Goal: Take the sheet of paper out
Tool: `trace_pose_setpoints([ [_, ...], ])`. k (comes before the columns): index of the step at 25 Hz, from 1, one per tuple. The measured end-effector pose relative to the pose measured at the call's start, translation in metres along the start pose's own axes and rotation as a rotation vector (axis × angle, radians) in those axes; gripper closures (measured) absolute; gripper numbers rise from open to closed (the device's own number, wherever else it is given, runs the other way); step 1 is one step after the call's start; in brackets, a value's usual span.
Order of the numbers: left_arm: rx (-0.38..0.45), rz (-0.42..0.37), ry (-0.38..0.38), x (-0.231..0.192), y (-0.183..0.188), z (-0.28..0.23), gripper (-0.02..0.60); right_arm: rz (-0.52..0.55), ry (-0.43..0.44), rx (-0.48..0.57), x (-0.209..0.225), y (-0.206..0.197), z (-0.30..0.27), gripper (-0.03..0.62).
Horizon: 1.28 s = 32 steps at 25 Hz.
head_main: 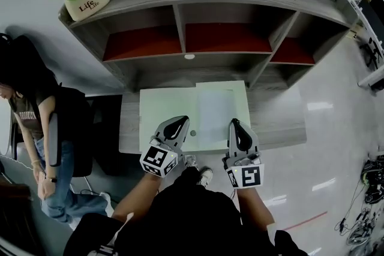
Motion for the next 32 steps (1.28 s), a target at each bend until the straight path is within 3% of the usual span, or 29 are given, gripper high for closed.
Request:
trace_pose_setpoints([
  [8,0.006,0.023,-0.006,-0.033,-0.009,-0.021,0.575,0.044,0.021,-0.035,0.000,-0.006,-0.045,0.571],
  [16,-0.021,0.066,-0.079,-0.042,-0.029,-0.046,0.575,0.063,0.001,-0.088,0.010,-0.025,-0.073,0.571],
  [24,-0.084,0.096,-0.028,-0.049,-0.053,-0.061,0.575,0.072,-0.029,-0.103,0.033,-0.031,-0.086,0.571],
  [32,-0.199,0.166,0.014,-0.037,-0.088,-0.079,0.575,0.062,0.061,-0.156,0.053,-0.039,-0.098,0.571],
])
Point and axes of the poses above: the fingertips, and each gripper's own axes: z backward along the fingers, x to its right, y out of its top, the point moved 1 cm from there along z, backward along the fingers, and after that the axes turned 12 degrees about -z, right-handed, at the moved point
